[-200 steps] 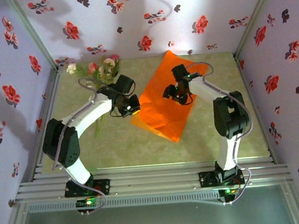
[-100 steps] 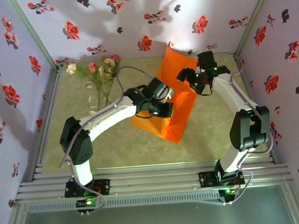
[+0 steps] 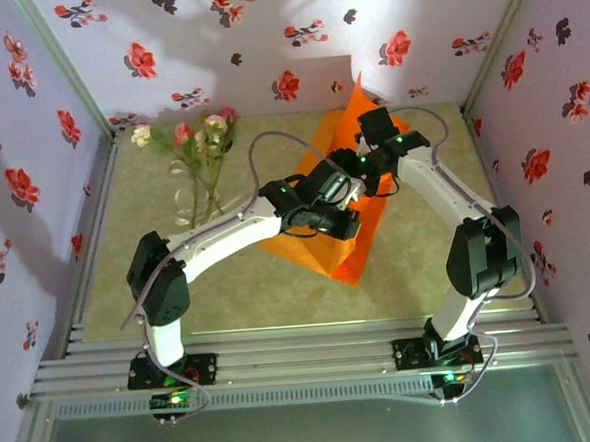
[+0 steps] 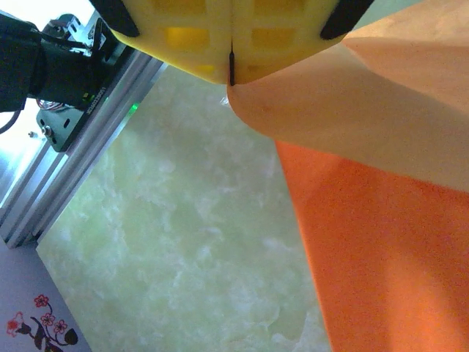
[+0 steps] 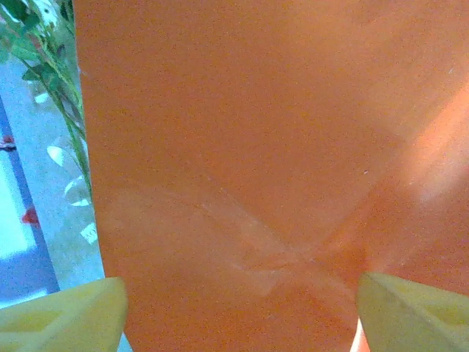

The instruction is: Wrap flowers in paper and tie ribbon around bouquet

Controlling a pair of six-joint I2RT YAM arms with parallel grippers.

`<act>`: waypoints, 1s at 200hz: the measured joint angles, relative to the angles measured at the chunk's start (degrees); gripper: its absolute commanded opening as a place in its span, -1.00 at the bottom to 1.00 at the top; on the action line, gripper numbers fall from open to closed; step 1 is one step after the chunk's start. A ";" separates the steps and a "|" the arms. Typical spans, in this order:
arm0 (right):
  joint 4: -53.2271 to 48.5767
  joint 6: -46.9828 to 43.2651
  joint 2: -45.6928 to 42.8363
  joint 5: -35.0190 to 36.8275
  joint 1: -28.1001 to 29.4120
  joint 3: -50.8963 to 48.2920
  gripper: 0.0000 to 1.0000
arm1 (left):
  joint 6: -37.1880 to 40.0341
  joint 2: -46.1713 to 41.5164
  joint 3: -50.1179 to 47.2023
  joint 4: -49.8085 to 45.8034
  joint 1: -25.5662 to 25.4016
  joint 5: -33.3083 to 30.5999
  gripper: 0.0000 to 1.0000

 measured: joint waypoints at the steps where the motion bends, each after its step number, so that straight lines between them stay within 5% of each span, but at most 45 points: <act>1: -0.11 -0.52 0.17 0.00 0.00 0.02 0.04 | 0.00 0.00 0.02 0.04 0.00 0.00 -1.00; 10: -0.81 -1.44 0.94 0.63 0.00 0.07 -0.58 | 0.02 0.00 0.02 0.33 -0.07 0.00 -1.00; 21: -2.08 -2.45 1.64 2.19 -0.07 0.07 -0.91 | 0.00 -0.07 0.02 0.72 -0.11 -0.02 -1.00; 26: -2.73 -2.69 1.88 3.17 -0.07 0.07 -0.95 | -0.02 -0.13 0.00 0.92 -0.11 -0.07 -0.99; 39: -4.02 -3.37 1.57 6.19 -0.44 -0.22 -0.98 | -0.46 -0.94 -0.90 2.08 -0.11 -0.83 -0.36; 49: -4.17 -3.98 0.15 8.48 -1.25 -1.27 -1.00 | -1.97 -2.29 -2.67 3.61 0.33 -1.57 -0.13; 92: -4.11 -4.52 -12.26 13.33 -7.41 -7.78 -1.00 | -16.87 -11.28 -17.57 12.55 7.15 -4.39 -0.01; 101: -3.96 -4.52 -14.67 13.99 -8.28 -9.18 -1.00 | -20.52 -11.43 -19.37 14.69 8.92 -4.72 -0.13; 119: -3.65 -4.50 -18.08 14.53 -8.94 -12.48 -1.00 | -25.66 -10.45 -21.35 18.88 10.95 -4.37 -0.95; 129: -3.74 -4.50 -19.02 14.49 -9.18 -14.03 -1.00 | -27.41 -9.22 -21.27 21.24 10.82 -3.80 -1.00; 153: -3.52 -4.57 -17.70 13.86 -9.29 -13.97 -0.22 | -29.24 -6.67 -19.50 25.35 9.01 -0.94 -1.00; 173: -3.43 -4.72 -14.80 13.16 -8.92 -11.39 0.15 | -29.24 -5.97 -17.57 25.79 7.26 1.33 -1.00; 187: -3.21 -4.46 -12.63 12.94 -8.26 -8.72 0.22 | -28.94 -6.14 -16.90 25.03 6.47 1.38 -1.00; 200: -3.04 -4.48 -10.80 12.98 -6.95 -6.75 0.26 | -28.87 -7.50 -17.22 21.51 6.27 -1.03 -0.42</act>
